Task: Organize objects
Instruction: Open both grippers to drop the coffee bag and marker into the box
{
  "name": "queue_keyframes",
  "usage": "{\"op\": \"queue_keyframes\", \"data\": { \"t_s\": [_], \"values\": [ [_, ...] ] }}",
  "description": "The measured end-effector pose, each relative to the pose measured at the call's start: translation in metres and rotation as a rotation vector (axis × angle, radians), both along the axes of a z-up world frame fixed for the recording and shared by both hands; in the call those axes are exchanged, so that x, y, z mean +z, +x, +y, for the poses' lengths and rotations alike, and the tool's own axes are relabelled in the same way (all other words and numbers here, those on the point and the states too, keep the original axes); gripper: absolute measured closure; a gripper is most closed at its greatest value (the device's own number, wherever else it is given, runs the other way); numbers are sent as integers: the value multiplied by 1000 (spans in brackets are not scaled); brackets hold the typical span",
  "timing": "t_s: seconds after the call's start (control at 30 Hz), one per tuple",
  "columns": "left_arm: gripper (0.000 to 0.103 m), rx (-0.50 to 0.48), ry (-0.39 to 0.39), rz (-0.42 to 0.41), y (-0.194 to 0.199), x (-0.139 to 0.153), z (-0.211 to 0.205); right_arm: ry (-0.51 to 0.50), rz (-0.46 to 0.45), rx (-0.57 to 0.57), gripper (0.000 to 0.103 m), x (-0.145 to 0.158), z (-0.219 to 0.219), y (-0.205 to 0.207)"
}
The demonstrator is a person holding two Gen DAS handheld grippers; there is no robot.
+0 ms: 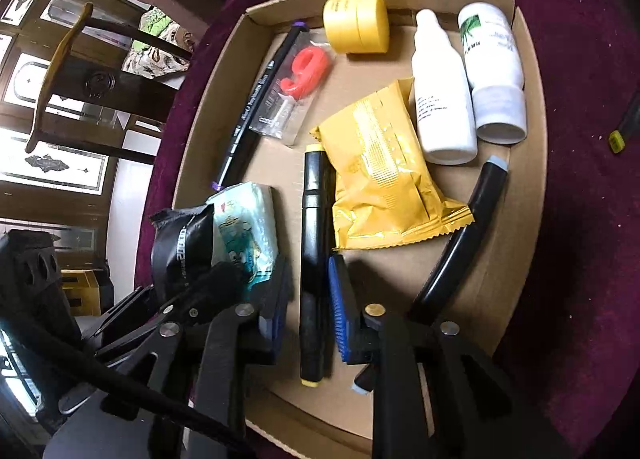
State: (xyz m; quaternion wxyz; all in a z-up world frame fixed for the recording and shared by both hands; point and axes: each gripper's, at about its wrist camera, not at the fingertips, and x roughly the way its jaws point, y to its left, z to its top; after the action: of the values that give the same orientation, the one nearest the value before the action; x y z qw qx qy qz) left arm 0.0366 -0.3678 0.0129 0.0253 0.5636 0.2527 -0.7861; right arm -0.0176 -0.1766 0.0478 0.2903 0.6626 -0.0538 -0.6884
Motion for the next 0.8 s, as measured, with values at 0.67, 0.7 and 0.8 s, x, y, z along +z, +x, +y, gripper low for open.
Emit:
{"op": "queue_keyframes", "data": {
  "t_s": [0.67, 0.7, 0.8],
  "values": [
    [51, -7, 11, -13, 25, 2, 10, -195, -188, -8, 75, -27, -36, -18],
    [51, -6, 10, -12, 25, 1, 10, -185, -171, -6, 75, -26, -39, -19],
    [50, -2, 11, -11, 26, 1, 9, -115, -76, -2, 75, -20, -47, -25]
  ]
}}
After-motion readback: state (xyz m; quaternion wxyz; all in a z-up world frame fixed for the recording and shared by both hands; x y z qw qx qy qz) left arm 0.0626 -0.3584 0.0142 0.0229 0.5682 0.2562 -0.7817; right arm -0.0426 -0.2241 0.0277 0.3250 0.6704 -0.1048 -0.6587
